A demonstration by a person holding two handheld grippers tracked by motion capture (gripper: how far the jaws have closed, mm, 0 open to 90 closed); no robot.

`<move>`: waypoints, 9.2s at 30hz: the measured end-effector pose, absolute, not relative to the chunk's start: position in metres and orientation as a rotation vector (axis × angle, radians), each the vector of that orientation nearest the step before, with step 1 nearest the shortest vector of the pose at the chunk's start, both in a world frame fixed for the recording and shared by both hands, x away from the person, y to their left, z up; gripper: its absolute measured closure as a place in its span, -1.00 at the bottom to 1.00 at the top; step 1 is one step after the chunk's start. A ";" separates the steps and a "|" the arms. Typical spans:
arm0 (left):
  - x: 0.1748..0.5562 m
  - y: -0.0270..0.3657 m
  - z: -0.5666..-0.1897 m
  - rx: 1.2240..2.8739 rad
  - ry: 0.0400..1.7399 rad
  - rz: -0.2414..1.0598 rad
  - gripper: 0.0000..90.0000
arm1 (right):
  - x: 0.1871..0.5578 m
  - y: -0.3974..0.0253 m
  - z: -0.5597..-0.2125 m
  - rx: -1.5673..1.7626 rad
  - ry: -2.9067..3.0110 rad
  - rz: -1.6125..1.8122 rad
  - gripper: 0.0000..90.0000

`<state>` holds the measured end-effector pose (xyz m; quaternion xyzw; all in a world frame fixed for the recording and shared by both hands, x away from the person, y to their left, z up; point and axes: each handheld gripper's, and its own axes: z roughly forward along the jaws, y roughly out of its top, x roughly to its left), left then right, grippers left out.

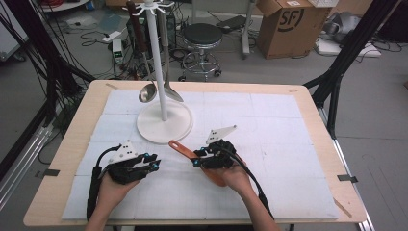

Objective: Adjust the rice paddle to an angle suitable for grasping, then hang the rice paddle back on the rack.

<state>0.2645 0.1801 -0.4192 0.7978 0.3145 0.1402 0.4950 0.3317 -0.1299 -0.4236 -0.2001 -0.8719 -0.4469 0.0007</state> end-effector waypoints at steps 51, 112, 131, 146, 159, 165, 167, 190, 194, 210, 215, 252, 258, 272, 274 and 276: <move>0.259 0.168 -0.414 1.914 0.666 0.353 0.84 | 0.308 -0.105 -0.424 -0.528 -2.600 -1.378 0.45; 0.251 0.114 -0.414 1.922 0.522 0.173 0.29 | 0.301 -0.113 -0.390 -0.661 -2.375 -1.765 0.46; 0.257 0.116 -0.416 1.887 0.556 0.177 0.83 | 0.296 -0.126 -0.384 -0.656 -2.384 -1.766 0.57; 0.259 0.117 -0.415 1.893 0.531 0.164 0.87 | 0.298 -0.134 -0.379 -0.634 -2.322 -1.834 0.52; 0.262 0.116 -0.408 1.904 0.494 0.141 0.74 | 0.299 -0.139 -0.368 -0.574 -2.317 -1.886 0.73; 0.262 0.114 -0.404 1.884 0.469 0.116 0.66 | 0.297 -0.144 -0.365 -0.547 -2.316 -1.908 0.82; 0.263 0.114 -0.403 1.875 0.463 0.106 0.64 | 0.297 -0.145 -0.364 -0.537 -2.317 -1.912 0.84; 0.267 0.112 -0.395 1.856 0.446 0.070 0.85 | 0.296 -0.147 -0.366 -0.478 -2.315 -1.881 0.64; 0.271 0.117 -0.394 1.848 0.471 0.089 0.85 | 0.296 -0.153 -0.366 -0.503 -2.311 -1.880 0.40; 0.278 0.126 -0.379 1.853 0.483 0.131 0.85 | 0.300 -0.187 -0.384 -0.700 -2.436 -1.784 -0.23; 0.281 0.127 -0.372 1.855 0.484 0.142 0.85 | 0.300 -0.195 -0.390 -0.738 -2.455 -1.769 -0.32; 0.304 0.152 -0.331 1.810 0.542 0.204 0.85 | 0.280 -0.280 -0.431 -1.016 -2.532 -1.778 -0.55; 0.307 0.156 -0.317 1.816 0.536 0.228 0.85 | 0.279 -0.283 -0.436 -1.063 -2.561 -1.744 -0.59; 0.325 0.165 -0.292 1.798 0.554 0.231 0.85 | 0.276 -0.283 -0.435 -1.059 -2.575 -1.733 -0.66; 0.329 0.165 -0.288 1.797 0.552 0.229 0.85 | 0.277 -0.285 -0.435 -1.065 -2.569 -1.739 -0.66; 0.333 0.163 -0.281 1.800 0.546 0.234 0.85 | 0.276 -0.286 -0.435 -1.074 -2.564 -1.742 -0.67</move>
